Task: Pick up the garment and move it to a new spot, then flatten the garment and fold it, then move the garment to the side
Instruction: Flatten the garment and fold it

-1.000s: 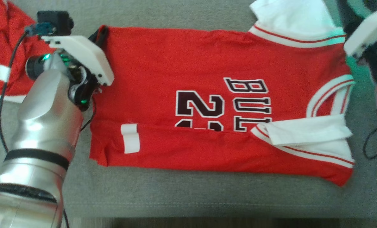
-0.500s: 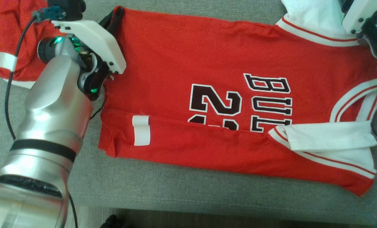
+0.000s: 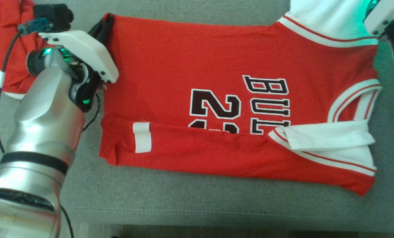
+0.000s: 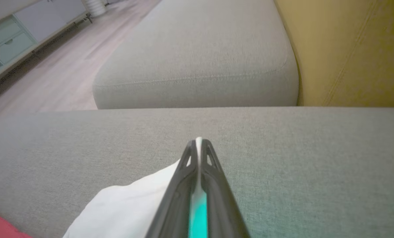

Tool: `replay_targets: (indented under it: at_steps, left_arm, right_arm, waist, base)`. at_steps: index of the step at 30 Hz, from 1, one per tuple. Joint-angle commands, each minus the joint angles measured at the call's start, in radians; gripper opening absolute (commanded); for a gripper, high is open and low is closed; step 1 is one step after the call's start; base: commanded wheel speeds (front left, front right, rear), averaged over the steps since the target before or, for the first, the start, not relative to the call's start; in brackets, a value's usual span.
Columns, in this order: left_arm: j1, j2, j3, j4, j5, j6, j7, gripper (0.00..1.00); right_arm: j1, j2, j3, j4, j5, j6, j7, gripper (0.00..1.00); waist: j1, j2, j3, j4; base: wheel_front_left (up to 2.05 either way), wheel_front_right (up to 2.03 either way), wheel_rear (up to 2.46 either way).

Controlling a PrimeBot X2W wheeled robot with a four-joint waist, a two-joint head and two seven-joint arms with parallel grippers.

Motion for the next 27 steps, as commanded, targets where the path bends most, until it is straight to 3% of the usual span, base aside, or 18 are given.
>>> replay_targets:
  at_steps: [1,7,14,20,27]
  left_arm:
    - [-0.022,0.060,0.027,-0.027,-0.006,0.002,-0.015,0.00]
    - [0.018,0.088,0.037,-0.087,-0.032,0.002,-0.031,0.00]
    - [0.170,0.121,0.068,-0.203,-0.084,0.013,-0.052,0.00]
    - [0.356,0.151,0.099,-0.331,-0.131,0.049,-0.069,0.00]
    - [0.528,0.184,0.120,-0.479,-0.165,0.110,-0.051,0.00]
  right_arm:
    - [0.015,-0.014,0.005,-0.043,0.010,-0.001,-0.013,0.00]
    - [0.129,-0.057,-0.006,-0.187,0.049,-0.001,-0.051,0.00]
    - [0.402,-0.062,-0.071,-0.379,0.092,-0.001,-0.024,0.00]
    - [0.680,-0.004,-0.143,-0.535,0.111,-0.001,0.025,0.00]
    - [0.895,0.074,-0.212,-0.668,0.086,-0.001,0.085,0.00]
  waist:
    - [0.0000,0.0000,-0.013,-0.009]
    - [0.0000,0.0000,-0.060,-0.031]
    - [0.0000,0.0000,-0.122,-0.060]
    - [0.0000,0.0000,-0.167,-0.084]
    - [0.0000,0.0000,-0.200,-0.102]
  base:
    - [0.00,0.00,0.00]
    - [0.00,0.00,0.00]
    - [0.00,0.00,0.00]
    - [0.00,0.00,0.00]
    - [0.00,0.00,0.00]
